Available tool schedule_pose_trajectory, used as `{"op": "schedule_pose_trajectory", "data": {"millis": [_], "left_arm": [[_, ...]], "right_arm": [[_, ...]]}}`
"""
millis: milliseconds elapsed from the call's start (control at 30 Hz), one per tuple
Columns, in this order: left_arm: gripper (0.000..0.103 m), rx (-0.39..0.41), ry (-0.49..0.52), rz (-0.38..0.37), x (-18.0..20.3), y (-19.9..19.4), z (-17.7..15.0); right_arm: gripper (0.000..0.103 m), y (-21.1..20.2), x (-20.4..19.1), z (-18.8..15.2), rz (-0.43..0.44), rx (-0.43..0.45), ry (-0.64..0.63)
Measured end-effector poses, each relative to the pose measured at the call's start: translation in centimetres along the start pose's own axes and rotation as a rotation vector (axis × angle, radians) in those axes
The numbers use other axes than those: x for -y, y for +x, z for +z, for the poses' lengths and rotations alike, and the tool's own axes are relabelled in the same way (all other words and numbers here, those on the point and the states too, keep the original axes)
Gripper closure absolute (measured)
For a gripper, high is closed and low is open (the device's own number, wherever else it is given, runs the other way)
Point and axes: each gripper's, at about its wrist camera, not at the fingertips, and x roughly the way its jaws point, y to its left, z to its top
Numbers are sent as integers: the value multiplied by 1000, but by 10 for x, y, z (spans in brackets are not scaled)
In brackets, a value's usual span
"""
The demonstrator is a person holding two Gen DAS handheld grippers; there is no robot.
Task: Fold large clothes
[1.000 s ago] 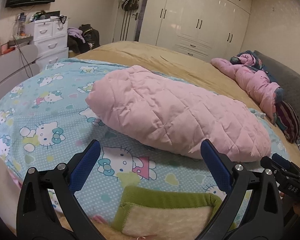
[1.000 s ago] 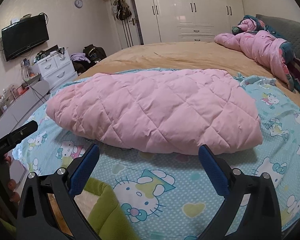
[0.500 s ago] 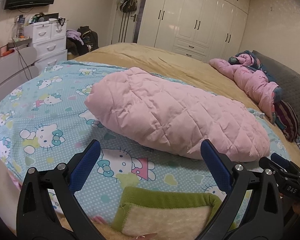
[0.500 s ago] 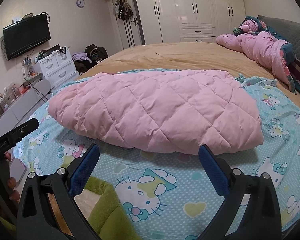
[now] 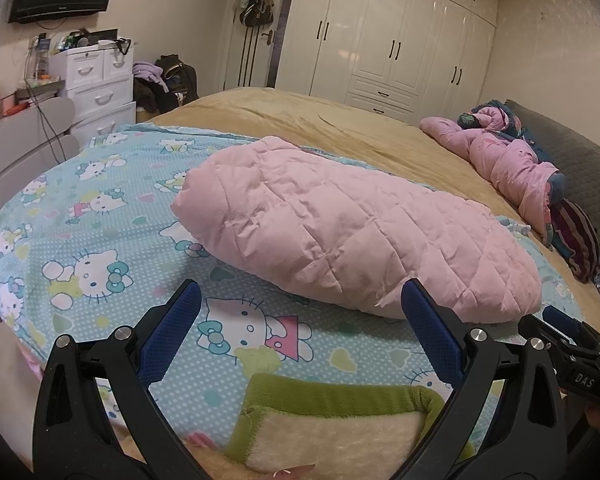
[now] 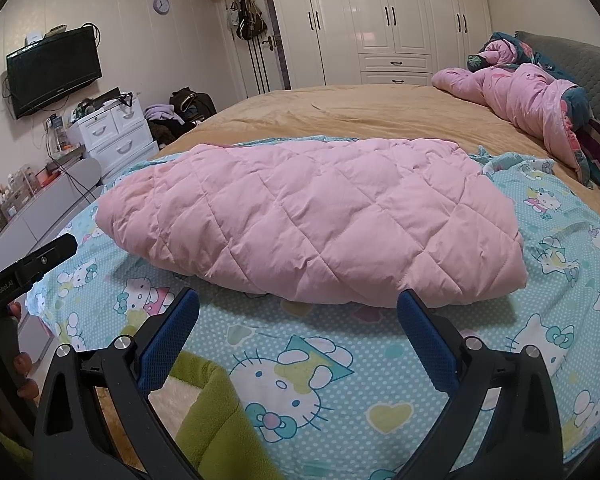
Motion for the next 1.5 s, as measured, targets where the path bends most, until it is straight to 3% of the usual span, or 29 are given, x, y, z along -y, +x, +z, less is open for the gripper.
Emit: {"op": "schedule_pose_trajectory", "data": {"millis": [1500], "left_arm": [[9, -5, 15, 32, -1, 2, 0]], "right_arm": [[4, -1, 2, -1, -8, -2, 1]]}}
